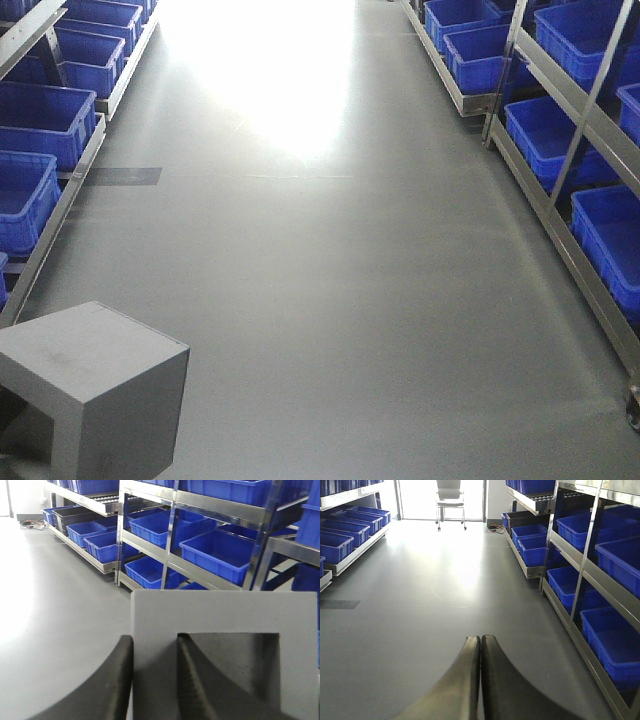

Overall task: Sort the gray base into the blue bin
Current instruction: 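Drive down the aisle between shelves of blue bins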

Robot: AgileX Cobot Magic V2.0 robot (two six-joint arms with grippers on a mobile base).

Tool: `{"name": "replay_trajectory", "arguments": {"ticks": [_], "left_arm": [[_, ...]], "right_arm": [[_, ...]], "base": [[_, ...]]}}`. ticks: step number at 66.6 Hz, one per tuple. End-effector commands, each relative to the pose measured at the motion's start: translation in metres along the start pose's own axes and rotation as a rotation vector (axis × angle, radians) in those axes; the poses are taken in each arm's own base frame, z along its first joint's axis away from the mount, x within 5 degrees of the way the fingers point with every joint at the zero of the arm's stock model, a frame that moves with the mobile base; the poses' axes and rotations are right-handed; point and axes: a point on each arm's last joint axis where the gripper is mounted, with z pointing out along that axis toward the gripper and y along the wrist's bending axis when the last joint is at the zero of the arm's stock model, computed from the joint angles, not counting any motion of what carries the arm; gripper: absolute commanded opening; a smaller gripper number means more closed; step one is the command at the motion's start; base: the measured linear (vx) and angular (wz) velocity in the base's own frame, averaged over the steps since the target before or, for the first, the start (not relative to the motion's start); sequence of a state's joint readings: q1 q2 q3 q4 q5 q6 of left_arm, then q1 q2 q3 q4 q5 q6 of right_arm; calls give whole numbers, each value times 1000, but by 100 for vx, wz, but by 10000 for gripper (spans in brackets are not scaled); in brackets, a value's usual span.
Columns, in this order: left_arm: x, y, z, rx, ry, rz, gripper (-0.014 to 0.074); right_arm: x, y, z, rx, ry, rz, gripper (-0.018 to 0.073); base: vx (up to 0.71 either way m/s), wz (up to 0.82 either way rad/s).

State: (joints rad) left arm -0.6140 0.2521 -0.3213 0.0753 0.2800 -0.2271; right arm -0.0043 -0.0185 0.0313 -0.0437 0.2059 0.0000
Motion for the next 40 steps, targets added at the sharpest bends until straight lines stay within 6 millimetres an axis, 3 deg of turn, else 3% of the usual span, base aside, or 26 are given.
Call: {"name": "replay_trajectory", "arguments": {"ticks": [1,40], "left_arm": [[-19,-4,-2,36,-128,-14,-8],[-19,-4,-2,36,-128,-14,-8]], "right_arm": [[-6,0,0,4,-82,-20,-5],[-6,0,0,4,-81,-20,-5]], "base": [[46,4],[48,10]]}}
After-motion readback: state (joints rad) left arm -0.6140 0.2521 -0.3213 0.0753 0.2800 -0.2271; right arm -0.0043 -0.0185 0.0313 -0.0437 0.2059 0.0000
